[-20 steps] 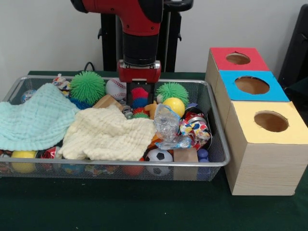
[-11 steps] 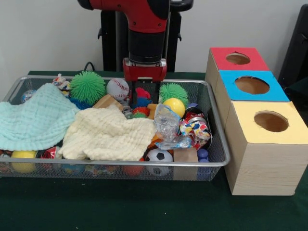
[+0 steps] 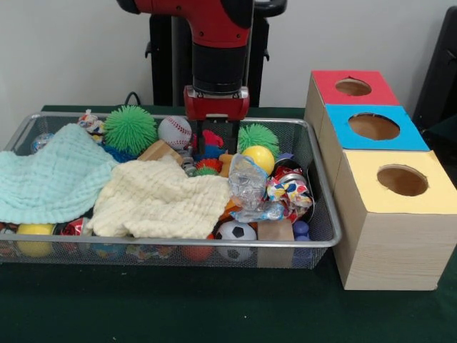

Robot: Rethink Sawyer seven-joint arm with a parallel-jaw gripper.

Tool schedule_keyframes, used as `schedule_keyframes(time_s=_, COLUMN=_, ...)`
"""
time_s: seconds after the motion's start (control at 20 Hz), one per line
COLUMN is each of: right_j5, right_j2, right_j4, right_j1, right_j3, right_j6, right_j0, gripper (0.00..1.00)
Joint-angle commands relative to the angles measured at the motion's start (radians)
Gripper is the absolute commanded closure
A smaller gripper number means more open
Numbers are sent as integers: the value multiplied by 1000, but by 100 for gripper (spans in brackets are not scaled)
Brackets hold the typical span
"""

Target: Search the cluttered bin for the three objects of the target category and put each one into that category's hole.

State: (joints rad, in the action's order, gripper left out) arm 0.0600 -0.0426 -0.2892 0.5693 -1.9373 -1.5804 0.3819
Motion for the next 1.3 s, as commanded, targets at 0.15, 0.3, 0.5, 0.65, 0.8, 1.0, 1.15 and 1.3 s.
schedule_keyframes(time_s=0.15, right_j5=12, right_j2=-71, right_j4=15, right_j1=-71, right_j3=87, right_j6=-125, right_j0=-35, gripper=0)
schedule_keyframes(time_s=0.3, right_j5=-8, right_j2=-61, right_j4=17, right_j1=-100, right_j3=107, right_j6=-131, right_j0=-49, gripper=0)
schedule_keyframes(time_s=0.5, right_j5=-7, right_j2=-53, right_j4=24, right_j1=-114, right_j3=124, right_j6=-133, right_j0=-64, gripper=0)
schedule_keyframes(time_s=0.65, right_j5=-6, right_j2=-51, right_j4=23, right_j1=-121, right_j3=132, right_j6=-130, right_j0=-65, gripper=0)
schedule_keyframes(time_s=0.8, right_j5=-5, right_j2=-45, right_j4=21, right_j1=-128, right_j3=143, right_j6=-126, right_j0=-68, gripper=0)
schedule_keyframes(time_s=1.0, right_j5=-23, right_j2=-34, right_j4=17, right_j1=-152, right_j3=167, right_j6=-129, right_j0=-74, gripper=0)
schedule_keyframes(time_s=1.15, right_j5=-53, right_j2=-29, right_j4=23, right_j1=-161, right_j3=166, right_j6=-149, right_j0=-74, gripper=0)
schedule_keyframes(time_s=1.3, right_j5=-64, right_j2=-33, right_j4=31, right_j1=-156, right_j3=156, right_j6=-166, right_j0=-62, gripper=0)
